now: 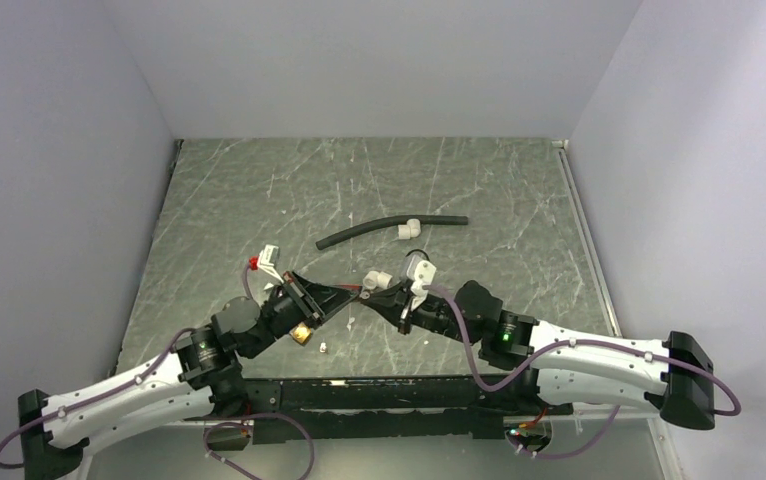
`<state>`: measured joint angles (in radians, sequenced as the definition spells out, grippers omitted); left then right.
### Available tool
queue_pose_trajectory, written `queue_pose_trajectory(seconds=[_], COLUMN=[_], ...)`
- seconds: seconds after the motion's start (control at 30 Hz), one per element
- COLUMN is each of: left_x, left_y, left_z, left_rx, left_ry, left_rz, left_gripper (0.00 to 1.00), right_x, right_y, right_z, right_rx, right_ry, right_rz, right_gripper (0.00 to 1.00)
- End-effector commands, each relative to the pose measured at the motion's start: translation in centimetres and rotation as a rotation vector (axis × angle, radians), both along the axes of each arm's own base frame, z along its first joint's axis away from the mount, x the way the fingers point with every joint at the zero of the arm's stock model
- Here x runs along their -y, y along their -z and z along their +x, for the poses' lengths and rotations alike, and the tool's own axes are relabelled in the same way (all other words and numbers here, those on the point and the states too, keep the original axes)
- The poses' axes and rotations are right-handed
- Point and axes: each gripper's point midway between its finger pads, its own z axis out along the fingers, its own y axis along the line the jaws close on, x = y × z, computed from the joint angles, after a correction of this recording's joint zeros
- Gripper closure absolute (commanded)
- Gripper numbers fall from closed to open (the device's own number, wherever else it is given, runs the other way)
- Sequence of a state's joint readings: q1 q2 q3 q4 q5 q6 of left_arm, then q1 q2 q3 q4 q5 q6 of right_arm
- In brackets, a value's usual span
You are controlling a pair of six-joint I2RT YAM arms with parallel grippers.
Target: Unlock with the key
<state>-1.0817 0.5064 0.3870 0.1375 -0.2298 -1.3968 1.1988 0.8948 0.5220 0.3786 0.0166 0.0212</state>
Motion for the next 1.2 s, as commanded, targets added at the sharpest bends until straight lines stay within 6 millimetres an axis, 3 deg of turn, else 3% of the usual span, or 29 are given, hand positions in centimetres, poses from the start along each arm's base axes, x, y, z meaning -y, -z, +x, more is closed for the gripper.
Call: queue_pose_trajectory(seconds=[0.0, 0.07, 0.13, 0.17, 0.3, 0.43, 0.53, 0.83, 0.97, 1.17], left_x=[-0.6, -0.9, -1.2, -1.5, -2.4, -3.1, -2.9, -1.0, -0.3, 0.1], left_y=[-1.1, -0.6, -0.6, -0.4, -2.0, -3.3, -3.8, -4.6, -5.4, -6.7], left_z=[-0.4, -0.3, -0.3, -0.3, -0.8, -1.6, -2.4, -2.5, -3.1, -4.1], left_rx=[0.053, 0.059, 0.072, 0.083, 0.208, 0.306, 0.367, 0.517, 0.585, 0.680], left_ry=[0.004, 0.003, 0.007, 0.011, 0.064, 0.164, 0.271, 0.416, 0.476, 0.541], left_rz=[0.095, 0.192, 0.291, 0.347, 0.527, 0.712, 0.807, 0.905, 0.896, 0.861], left_gripper=[1.00, 1.00, 1.00, 1.00, 1.00, 1.00, 1.00, 1.00, 1.00, 1.00], right_x=[-0.2, -0.3, -0.3, -0.3, 0.3, 0.9, 1.2, 1.1, 1.1, -0.1], right_y=[-0.8, -0.7, -0.6, -0.7, -0.8, -1.8, -3.4, -7.0, -7.1, -6.6], right_z=[0.1, 0.0, -0.2, -0.6, -2.7, -5.8, -6.9, -5.0, -3.2, -3.4], right_rx=[0.014, 0.007, -0.002, -0.004, 0.038, 0.070, 0.102, 0.129, 0.106, 0.063], right_ry=[-0.005, -0.011, -0.023, -0.041, -0.154, -0.316, -0.361, -0.252, -0.151, -0.187], right_rz=[0.002, -0.015, -0.037, -0.042, -0.067, -0.035, 0.045, 0.186, 0.212, 0.198], right_gripper=[1.00, 0.87, 0.63, 0.56, 0.43, 0.41, 0.39, 0.41, 0.43, 0.55])
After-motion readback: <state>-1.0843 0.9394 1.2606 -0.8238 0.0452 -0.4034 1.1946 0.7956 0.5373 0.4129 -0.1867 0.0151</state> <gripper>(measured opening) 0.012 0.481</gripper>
